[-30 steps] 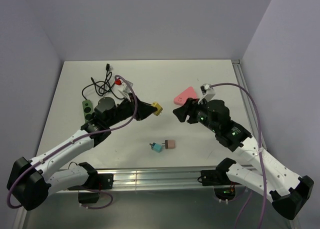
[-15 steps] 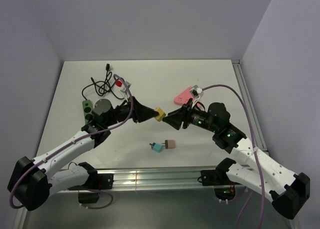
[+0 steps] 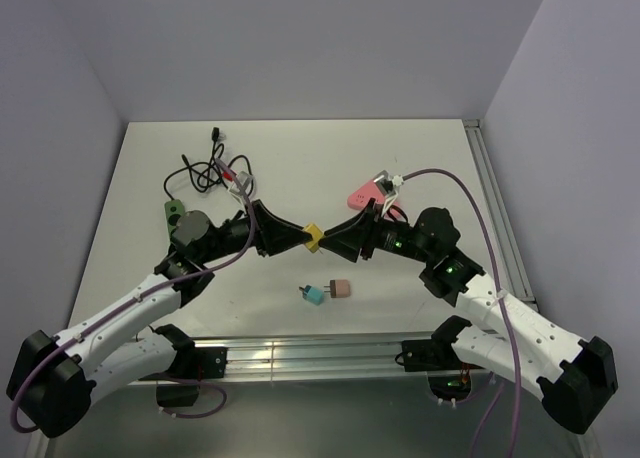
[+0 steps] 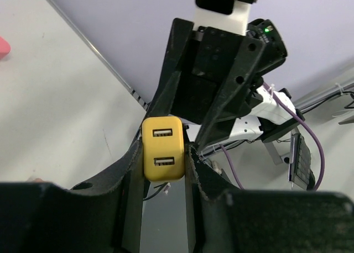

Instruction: Insert the plug

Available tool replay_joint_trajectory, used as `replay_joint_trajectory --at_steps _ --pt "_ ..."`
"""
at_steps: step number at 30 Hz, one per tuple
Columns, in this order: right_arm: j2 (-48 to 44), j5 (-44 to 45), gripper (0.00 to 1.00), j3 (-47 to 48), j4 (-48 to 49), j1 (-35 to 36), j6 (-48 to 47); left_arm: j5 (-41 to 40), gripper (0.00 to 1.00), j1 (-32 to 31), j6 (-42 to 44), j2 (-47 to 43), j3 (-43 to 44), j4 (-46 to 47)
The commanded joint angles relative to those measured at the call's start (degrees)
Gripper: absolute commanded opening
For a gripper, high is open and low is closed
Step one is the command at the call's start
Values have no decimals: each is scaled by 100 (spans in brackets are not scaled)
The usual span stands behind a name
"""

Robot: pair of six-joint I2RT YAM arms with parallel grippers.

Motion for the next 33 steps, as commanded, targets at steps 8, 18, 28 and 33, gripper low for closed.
replay_joint_trajectory --at_steps 8,18,28,33 --pt "220 -362 47 -148 729 25 367 149 0 19 146 -317 -28 319" --pt "527 -722 45 -236 1476 34 692 264 0 28 137 -255 -72 460" --pt "519 -819 0 -183 1398 43 578 194 0 28 514 -246 7 -23" --pt "440 -810 0 36 643 52 60 44 36 19 954 -431 261 -795"
